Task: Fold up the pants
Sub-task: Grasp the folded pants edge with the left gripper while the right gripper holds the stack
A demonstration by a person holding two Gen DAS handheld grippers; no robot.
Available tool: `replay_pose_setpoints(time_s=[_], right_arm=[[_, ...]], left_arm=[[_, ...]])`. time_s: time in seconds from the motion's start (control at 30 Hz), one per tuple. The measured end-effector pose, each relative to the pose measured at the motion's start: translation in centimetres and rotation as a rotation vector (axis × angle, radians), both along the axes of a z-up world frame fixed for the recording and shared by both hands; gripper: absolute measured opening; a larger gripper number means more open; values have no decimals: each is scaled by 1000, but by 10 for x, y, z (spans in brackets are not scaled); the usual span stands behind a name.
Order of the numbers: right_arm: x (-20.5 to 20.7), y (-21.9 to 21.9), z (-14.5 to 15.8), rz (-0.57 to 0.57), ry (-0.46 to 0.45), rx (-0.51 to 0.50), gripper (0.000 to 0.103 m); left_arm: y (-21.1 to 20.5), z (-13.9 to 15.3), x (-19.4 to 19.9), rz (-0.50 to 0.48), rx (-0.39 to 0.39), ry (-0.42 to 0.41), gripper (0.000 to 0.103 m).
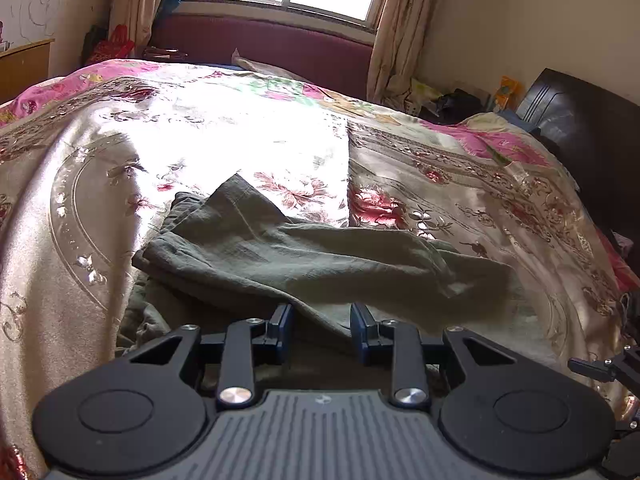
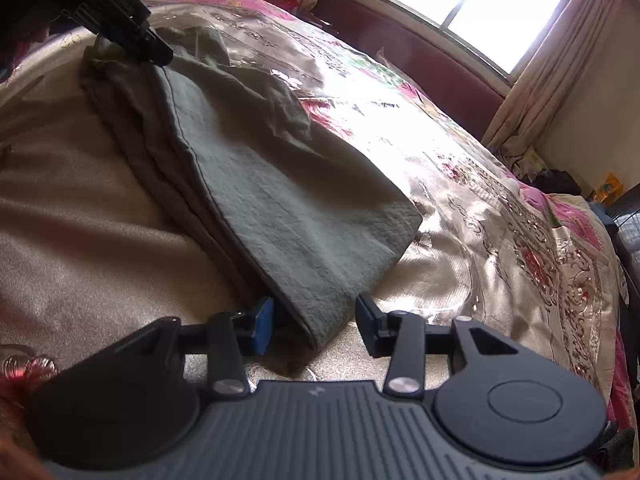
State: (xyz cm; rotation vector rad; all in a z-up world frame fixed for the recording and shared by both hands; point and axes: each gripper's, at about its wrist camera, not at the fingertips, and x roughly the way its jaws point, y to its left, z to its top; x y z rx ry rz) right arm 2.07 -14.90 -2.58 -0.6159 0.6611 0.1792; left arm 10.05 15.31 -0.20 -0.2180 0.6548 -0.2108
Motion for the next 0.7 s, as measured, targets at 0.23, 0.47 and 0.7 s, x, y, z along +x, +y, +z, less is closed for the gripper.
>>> replay_pose_setpoints(time_s=[0.23,0.47,0.7], right_arm=[[5,5,-6,-144,-54,45,35],[15,-50,0,-379,-6,209,5],[15,-56,-3,-380,5,214,5]], left_arm=[[-2,-2,-1,-4,20,3,45],[1,-10,-10,4,-8,-3,45],[9,-6,-27,64,-54,-80,46]])
